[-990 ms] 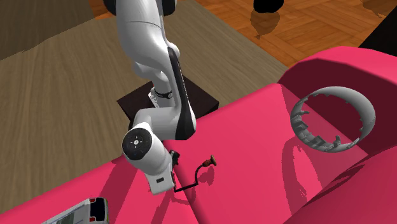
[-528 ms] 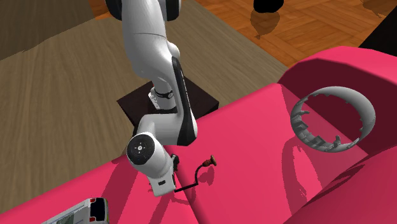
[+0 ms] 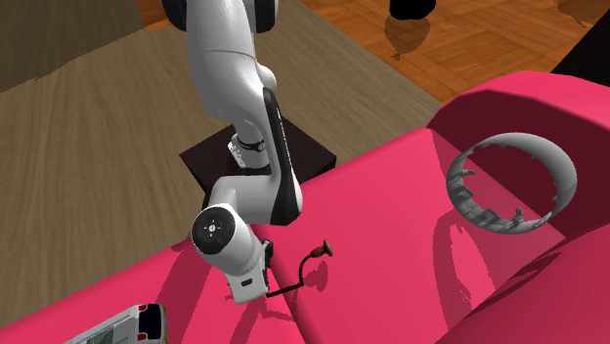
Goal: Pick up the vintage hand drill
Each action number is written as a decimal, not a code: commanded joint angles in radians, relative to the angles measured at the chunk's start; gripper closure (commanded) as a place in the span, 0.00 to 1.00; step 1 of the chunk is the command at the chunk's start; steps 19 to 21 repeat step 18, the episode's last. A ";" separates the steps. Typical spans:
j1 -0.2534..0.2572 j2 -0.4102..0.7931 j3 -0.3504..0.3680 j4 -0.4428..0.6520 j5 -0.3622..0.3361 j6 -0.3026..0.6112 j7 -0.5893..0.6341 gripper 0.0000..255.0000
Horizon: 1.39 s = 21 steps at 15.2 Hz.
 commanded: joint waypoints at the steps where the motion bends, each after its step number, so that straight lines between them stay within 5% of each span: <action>1: 0.005 -0.003 0.002 -0.014 -0.005 0.005 0.004 1.00; 21: 0.023 -0.154 -0.020 0.049 -0.136 -0.177 0.107 1.00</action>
